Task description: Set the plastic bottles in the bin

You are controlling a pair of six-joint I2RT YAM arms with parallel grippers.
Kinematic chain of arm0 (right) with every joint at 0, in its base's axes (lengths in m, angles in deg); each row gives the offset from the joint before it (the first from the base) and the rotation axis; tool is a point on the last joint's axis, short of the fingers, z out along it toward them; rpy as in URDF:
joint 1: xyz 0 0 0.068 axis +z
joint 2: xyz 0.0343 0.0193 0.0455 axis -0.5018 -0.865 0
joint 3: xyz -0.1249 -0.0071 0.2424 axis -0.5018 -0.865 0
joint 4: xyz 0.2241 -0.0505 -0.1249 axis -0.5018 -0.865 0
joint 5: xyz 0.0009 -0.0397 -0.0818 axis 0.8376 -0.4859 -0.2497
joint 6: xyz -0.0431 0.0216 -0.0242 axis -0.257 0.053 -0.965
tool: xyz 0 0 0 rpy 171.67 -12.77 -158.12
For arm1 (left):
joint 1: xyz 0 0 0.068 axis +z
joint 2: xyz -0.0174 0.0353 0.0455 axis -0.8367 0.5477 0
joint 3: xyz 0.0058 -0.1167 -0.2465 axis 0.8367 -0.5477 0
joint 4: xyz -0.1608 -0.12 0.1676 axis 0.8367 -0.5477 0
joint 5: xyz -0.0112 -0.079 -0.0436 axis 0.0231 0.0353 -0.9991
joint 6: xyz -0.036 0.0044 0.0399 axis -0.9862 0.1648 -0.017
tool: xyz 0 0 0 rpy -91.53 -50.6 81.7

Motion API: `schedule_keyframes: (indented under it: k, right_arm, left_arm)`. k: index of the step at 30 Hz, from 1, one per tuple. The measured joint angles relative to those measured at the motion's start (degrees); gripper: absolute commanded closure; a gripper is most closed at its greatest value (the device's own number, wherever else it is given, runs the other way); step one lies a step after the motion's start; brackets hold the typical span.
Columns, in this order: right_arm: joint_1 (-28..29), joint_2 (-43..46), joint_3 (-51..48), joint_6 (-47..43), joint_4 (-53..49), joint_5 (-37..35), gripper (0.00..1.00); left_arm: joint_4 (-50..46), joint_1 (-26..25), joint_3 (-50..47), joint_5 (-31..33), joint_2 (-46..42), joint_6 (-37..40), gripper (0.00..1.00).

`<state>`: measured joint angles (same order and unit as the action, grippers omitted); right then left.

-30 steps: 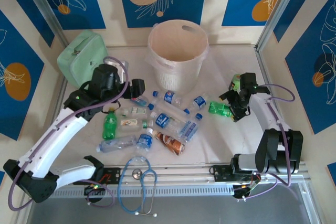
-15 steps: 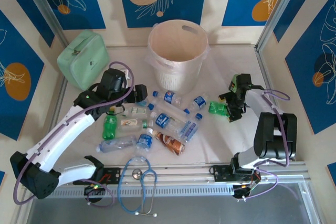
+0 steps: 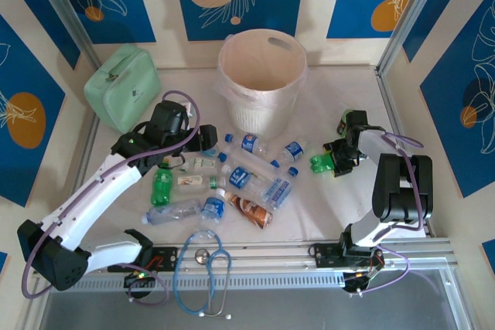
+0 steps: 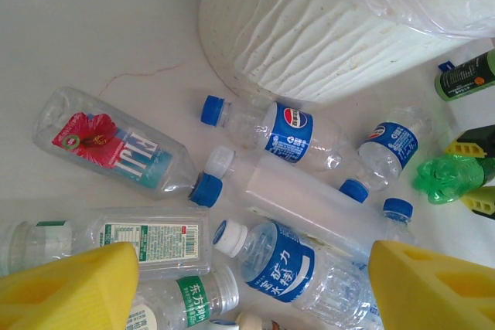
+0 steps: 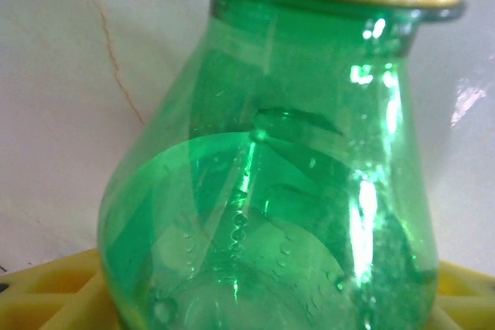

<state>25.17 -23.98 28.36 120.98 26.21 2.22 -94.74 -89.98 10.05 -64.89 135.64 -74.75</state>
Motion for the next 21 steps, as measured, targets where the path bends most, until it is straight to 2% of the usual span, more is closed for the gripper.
schedule_keyframes:
  k: [8, 15, 18, 21]
  right_arm:
    - [-0.37, 3.58, -2.12, -1.97, -0.57, -0.42, 0.41]
    - [0.31, 18.16, -2.49, -7.15, -6.88, -1.22, 0.41]
    - [2.43, 25.24, 0.96, -9.68, -11.23, -2.23, 0.41]
    - [5.95, 29.05, 8.72, -12.31, -13.18, -2.45, 0.41]
  left_arm:
    - [-0.02, 0.0, 0.0, 0.09, 0.11, 0.17, 0.23]
    - [0.02, 0.0, -1.05, 0.92, 0.15, 0.13, 0.23]
    - [0.02, 0.02, -1.53, 1.36, 0.11, -0.04, 0.23]
    - [0.46, 0.04, -1.66, 1.53, 0.11, -0.52, 0.23]
